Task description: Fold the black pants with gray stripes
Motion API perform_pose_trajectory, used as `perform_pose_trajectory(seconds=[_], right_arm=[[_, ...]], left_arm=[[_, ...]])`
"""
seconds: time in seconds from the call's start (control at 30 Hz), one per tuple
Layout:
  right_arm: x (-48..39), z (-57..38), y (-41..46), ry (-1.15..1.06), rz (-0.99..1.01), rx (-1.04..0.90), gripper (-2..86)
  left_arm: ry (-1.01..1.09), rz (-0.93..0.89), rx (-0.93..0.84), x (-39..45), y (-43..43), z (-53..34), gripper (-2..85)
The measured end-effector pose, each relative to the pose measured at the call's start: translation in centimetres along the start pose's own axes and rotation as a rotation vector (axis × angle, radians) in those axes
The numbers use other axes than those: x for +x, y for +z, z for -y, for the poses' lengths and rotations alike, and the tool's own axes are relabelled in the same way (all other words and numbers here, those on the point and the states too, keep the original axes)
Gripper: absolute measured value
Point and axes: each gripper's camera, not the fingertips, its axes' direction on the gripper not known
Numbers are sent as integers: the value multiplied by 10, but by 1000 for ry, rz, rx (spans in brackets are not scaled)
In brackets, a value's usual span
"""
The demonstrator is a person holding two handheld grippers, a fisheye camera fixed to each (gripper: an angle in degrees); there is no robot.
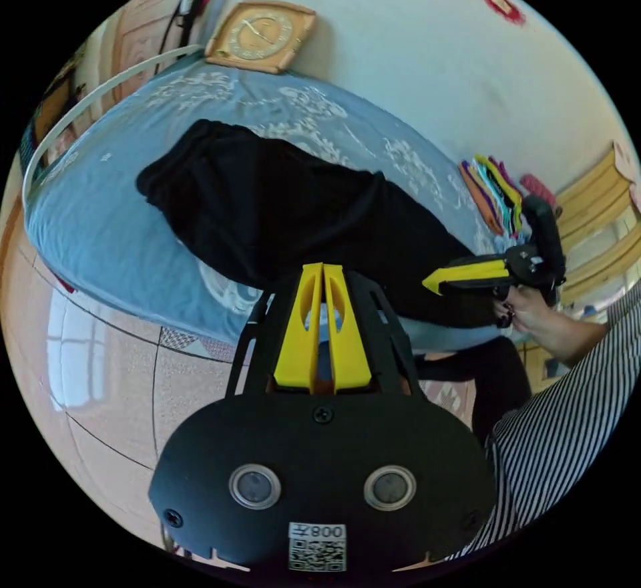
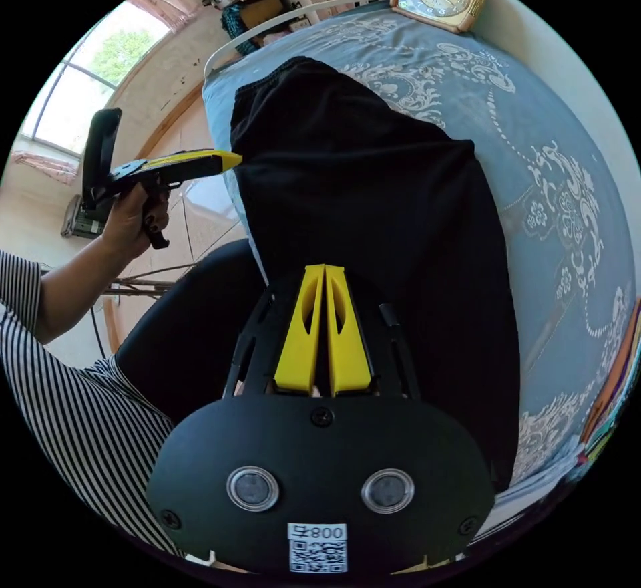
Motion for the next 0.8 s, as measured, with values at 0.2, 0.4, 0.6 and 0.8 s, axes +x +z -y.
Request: perform_pose_trajectory(seconds=[0.2,0.4,0.6,0.8], right_arm=[[-22,-31,23,-16,-126,-17,1],[-30,-50,32,-24,-166,-38,2],[-23,-78,35,61,-119,-25,2],[-12,-122,20,158,-67,-20,2]], left_arm=[[84,61,-8,27,30,7,2],[110,119,-5,54,56,12,2],[155,194,-40,82,83,25,2],[97,65,-97,95,94,45,1]])
